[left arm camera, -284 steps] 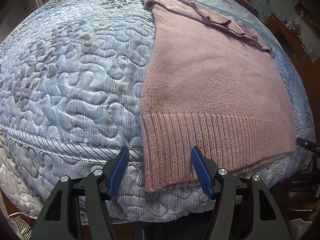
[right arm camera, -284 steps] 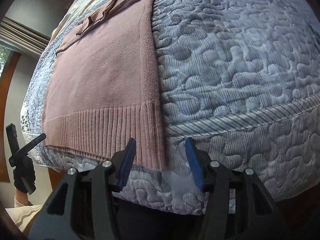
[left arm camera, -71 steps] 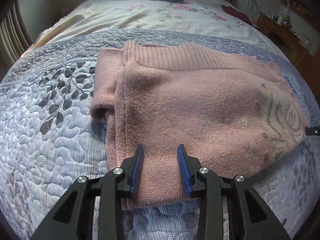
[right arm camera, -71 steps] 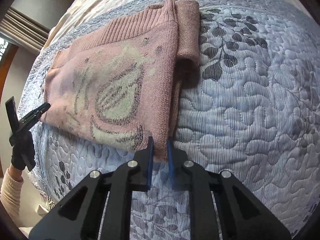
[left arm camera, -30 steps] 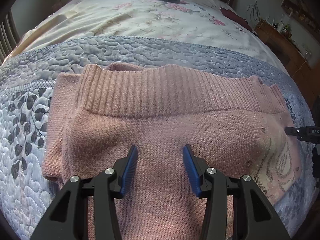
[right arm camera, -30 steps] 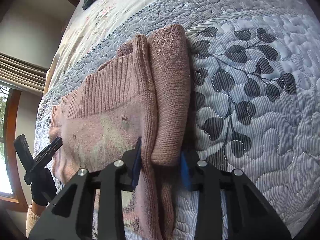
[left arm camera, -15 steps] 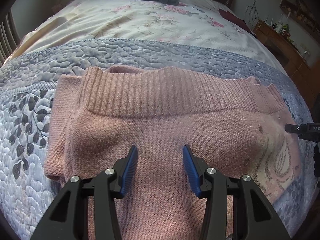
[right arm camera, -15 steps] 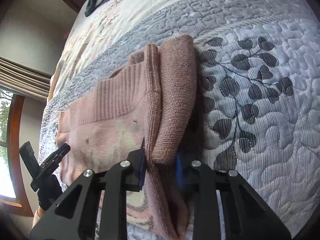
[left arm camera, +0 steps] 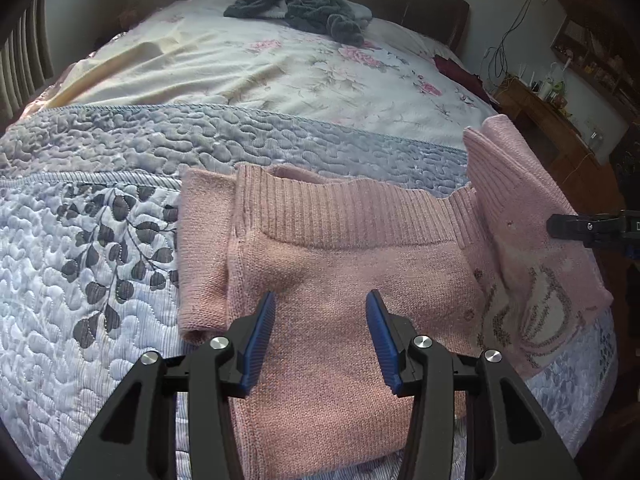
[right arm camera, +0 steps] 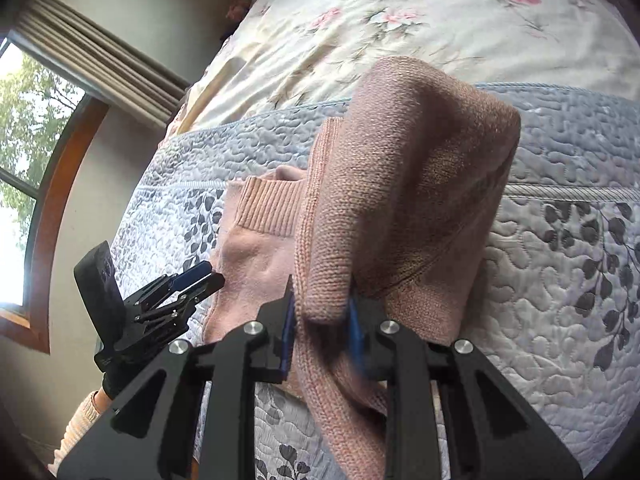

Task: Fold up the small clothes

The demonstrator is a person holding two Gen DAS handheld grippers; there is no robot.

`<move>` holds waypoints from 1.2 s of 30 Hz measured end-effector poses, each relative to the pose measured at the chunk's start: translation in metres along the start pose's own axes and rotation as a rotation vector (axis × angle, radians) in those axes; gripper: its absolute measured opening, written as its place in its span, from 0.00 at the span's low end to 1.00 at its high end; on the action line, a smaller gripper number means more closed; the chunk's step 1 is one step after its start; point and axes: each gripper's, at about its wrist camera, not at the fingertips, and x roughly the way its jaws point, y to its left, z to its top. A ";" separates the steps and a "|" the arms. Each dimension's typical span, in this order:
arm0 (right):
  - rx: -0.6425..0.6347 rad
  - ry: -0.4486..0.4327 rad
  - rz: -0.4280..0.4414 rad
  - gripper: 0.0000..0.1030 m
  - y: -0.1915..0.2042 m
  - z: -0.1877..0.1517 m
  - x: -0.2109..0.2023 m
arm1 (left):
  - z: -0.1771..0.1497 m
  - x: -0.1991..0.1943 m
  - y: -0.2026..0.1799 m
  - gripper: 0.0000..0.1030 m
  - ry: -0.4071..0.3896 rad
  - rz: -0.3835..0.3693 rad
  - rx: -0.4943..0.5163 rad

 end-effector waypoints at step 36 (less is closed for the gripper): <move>0.056 0.026 -0.069 0.36 -0.051 -0.041 0.001 | 0.002 0.063 -0.029 0.48 0.122 -0.341 -0.303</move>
